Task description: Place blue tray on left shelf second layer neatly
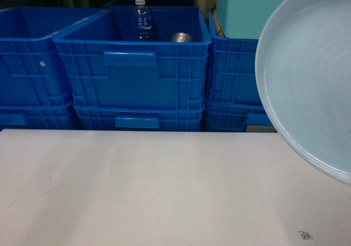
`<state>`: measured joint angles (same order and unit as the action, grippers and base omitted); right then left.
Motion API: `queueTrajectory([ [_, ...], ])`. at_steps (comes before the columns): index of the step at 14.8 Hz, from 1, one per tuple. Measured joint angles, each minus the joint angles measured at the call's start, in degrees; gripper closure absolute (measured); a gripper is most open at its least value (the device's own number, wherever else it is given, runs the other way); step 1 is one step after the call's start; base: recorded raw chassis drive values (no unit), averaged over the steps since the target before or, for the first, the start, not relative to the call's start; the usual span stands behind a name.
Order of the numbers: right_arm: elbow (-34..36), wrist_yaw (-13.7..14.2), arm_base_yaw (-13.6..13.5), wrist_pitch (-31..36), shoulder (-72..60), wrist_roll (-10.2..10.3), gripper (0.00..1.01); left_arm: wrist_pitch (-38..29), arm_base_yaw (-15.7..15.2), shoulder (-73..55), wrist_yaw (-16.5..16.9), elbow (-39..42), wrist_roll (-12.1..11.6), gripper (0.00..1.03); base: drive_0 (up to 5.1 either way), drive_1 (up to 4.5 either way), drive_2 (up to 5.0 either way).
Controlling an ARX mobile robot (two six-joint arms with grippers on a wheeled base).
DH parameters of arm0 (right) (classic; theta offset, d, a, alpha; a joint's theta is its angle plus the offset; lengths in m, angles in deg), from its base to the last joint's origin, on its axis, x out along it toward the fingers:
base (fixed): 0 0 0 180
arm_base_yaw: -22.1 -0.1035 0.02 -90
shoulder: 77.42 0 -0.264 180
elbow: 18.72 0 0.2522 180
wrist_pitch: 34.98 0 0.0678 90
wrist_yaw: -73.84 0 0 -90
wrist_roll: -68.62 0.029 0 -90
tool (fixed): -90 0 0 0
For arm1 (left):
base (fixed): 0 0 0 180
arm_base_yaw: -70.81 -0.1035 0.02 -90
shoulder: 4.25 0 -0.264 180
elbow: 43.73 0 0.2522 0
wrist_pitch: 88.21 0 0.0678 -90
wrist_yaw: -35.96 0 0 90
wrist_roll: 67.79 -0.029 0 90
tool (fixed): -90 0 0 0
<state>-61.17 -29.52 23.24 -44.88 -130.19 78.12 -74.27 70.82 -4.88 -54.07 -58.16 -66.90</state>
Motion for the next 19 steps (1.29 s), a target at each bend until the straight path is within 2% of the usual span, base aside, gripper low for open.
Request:
queueTrajectory([
  [2,3.2,6.6,-3.4,1.4,6.9,-3.1,0.99,0.0,0.0,0.0,0.0,0.0,0.0,0.05,0.0,0.0,0.0],
  [3,4.7,10.0,-3.8,1.9,8.8,-5.1,0.99,0.0,0.0,0.0,0.0,0.0,0.0,0.05,0.0,0.0,0.0],
  [4,4.9,10.9,-3.8,1.7,9.3,-5.2,0.99,0.0,0.0,0.0,0.0,0.0,0.0,0.05,0.0,0.0,0.0],
  [8,5.6,12.3,-3.2,1.9,10.7,-6.6,0.99,0.0,0.0,0.0,0.0,0.0,0.0,0.05,0.0,0.0,0.0],
  [10,5.7,11.5,-2.3,2.1,11.2,-6.7,0.99,0.0,0.0,0.0,0.0,0.0,0.0,0.05,0.0,0.0,0.0],
  [11,5.9,10.3,-1.1,2.4,11.1,-6.7,0.99,0.0,0.0,0.0,0.0,0.0,0.0,0.05,0.0,0.0,0.0],
  [13,6.3,10.1,-0.1,2.4,9.7,-6.7,0.99,0.0,0.0,0.0,0.0,0.0,0.0,0.05,0.0,0.0,0.0],
  [14,6.3,8.0,-1.2,3.5,10.9,-5.7,0.99,0.0,0.0,0.0,0.0,0.0,0.0,0.05,0.0,0.0,0.0],
  [15,6.4,8.2,-2.1,2.3,12.6,-5.1,0.99,0.0,0.0,0.0,0.0,0.0,0.0,0.05,0.0,0.0,0.0],
  [16,6.4,9.8,-5.0,-0.9,16.6,-5.5,0.99,0.0,0.0,0.0,0.0,0.0,0.0,0.05,0.0,0.0,0.0],
  [19,6.4,9.9,-5.0,-1.1,17.2,-5.0,0.99,0.0,0.0,0.0,0.0,0.0,0.0,0.05,0.0,0.0,0.0],
])
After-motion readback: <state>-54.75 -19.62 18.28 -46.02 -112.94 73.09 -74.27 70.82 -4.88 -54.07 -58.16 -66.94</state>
